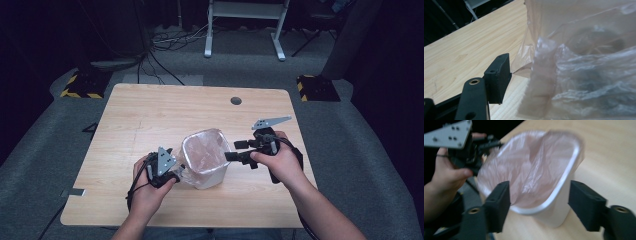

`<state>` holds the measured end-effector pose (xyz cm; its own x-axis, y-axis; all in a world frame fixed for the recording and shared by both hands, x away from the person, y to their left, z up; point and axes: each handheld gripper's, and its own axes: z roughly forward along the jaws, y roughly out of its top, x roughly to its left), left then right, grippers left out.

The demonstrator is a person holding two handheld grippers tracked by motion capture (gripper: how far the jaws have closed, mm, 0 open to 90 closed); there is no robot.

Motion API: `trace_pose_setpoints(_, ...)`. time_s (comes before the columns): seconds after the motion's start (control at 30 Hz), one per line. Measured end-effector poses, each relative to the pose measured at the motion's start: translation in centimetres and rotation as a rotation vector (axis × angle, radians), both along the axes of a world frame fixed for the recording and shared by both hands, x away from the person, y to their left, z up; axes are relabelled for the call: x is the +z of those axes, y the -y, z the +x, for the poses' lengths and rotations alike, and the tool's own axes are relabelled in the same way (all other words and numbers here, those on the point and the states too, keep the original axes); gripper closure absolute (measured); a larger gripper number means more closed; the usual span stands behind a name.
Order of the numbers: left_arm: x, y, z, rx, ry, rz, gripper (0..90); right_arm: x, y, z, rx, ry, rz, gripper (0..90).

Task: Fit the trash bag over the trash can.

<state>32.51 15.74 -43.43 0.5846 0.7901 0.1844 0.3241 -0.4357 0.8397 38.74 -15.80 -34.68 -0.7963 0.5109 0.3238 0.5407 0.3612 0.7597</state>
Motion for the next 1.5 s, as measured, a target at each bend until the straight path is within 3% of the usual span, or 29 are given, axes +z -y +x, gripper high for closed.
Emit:
trace_pose_setpoints(0.03, 0.1, -0.1, -0.3, -0.01, 0.004, -0.016, 34.7, 0.4, 0.1, -0.1, -0.011, 0.035, 0.004, 31.9)
trace_pose_setpoints(0.07, 0.1, -0.1, -0.3, -0.01, 0.004, -0.016, 33.3, 0.4, 0.1, -0.1, -0.011, 0.035, 0.004, 31.9)
trace_pose_setpoints(0.13, 0.5, -0.5, -1.0, -0.03, 0.01, -0.04, 33.0, 1.2, 0.2, -0.2, -0.016, 0.109, 0.019, 34.2)
trace_pose_setpoints(0.17, 0.7, -0.7, -1.4, -0.037, 0.019, -0.047, 31.1, 1.7, -0.1, -0.3, -0.013, 0.168, 0.019, 34.6)
trace_pose_setpoints(0.2, 0.9, -0.7, -1.8, -0.054, 0.023, -0.053, 31.1, 1.7, -0.1, -0.3, -0.013, 0.168, 0.019, 34.6)
trace_pose_setpoints(0.33, 1.4, -0.8, -3.7, -0.109, 0.054, -0.043, 29.2, 1.9, -1.6, -0.1, 0.006, 0.237, -0.017, 43.6)
trace_pose_setpoints(0.43, 1.9, -0.9, -4.6, -0.14, 0.071, -0.039, 27.7, 1.5, -2.8, 0.8, 0.025, 0.207, -0.024, 52.8)
trace_pose_setpoints(0.5, 2.3, -0.9, -4.7, -0.152, 0.085, -0.047, 28.6, 1.1, -3.4, 1.6, 0.024, 0.185, -0.032, 67.4)
trace_pose_setpoints(0.53, 2.5, -0.8, -4.4, -0.143, 0.099, -0.057, 31.9, 0.8, -3.5, 2.6, -0.007, 0.179, -0.047, 79.1)
trace_pose_setpoints(0.57, 2.5, -0.8, -4.4, -0.143, 0.099, -0.057, 32.3, 0.8, -3.5, 2.6, -0.007, 0.179, -0.047, 79.1)
trace_pose_setpoints(0.6, 2.6, -0.5, -3.9, -0.154, 0.097, -0.047, 34.7, 0.4, -3.2, 3.8, -0.047, 0.185, -0.054, 82.7)
trace_pose_setpoints(0.7, 2.4, 0.3, -3.5, -0.178, 0.09, -0.031, 40.7, -0.6, -2.5, 5.1, -0.091, 0.146, -0.062, 86.5)
trace_pose_setpoints(0.73, 2.4, 0.3, -3.5, -0.178, 0.09, -0.031, 45.8, -0.6, -2.5, 5.1, -0.091, 0.146, -0.062, 86.5)
trace_pose_setpoints(0.8, 2.3, 0.7, -3.4, -0.196, 0.091, -0.014, 46.8, -1.5, -1.9, 5.4, -0.101, 0.117, -0.083, 87.7)
trace_pose_setpoints(0.83, 2.3, 0.9, -3.4, -0.217, 0.083, 0.009, 57.2, -2.2, -1.4, 5.4, -0.102, 0.088, -0.095, 88.2)
trace_pose_setpoints(0.9, 2.2, 1.1, -3.4, -0.225, 0.079, 0.018, 60.2, -2.5, -1.2, 5.2, -0.095, 0.072, -0.101, 88.2)
trace_pose_setpoints(0.93, 2.1, 1.2, -3.4, -0.236, 0.071, 0.03, 68.0, -3.2, -0.9, 4.7, -0.071, 0.044, -0.116, 88.3)
trace_pose_setpoints(1.1, 1.2, 1.4, -3.3, -0.253, -0.001, 0.062, 81.8, -4.0, -0.1, 2.7, -0.02, 0.009, -0.108, 88.3)
trace_pose_setpoints(1.13, 0.7, 1.4, -3.1, -0.255, -0.026, 0.083, 83.3, -4.1, 0.1, 2.3, -0.008, 0.001, -0.106, 88.3)
trace_pose_setpoints(1.23, 0.1, 1.6, -2.8, -0.252, -0.046, 0.086, 84.9, -4.5, 0.4, 1.7, 0.014, -0.013, -0.106, 88.3)
trace_pose_setpoints(1.4, -0.6, 1.7, -2.1, -0.239, -0.054, 0.088, 85.6, -5.5, 0.9, 0.5, 0.041, -0.026, -0.098, 88.2)
trace_pose_setpoints(1.43, -0.6, 1.7, -2.0, -0.235, -0.054, 0.087, 84.6, -5.8, 1.1, 0.2, 0.041, -0.019, -0.082, 86.5)
trace_pose_setpoints(1.5, -0.9, 1.3, -1.9, -0.213, -0.053, 0.065, 76.9, -5.9, 1.3, 0.0, 0.029, 0.013, -0.084, 74.8)
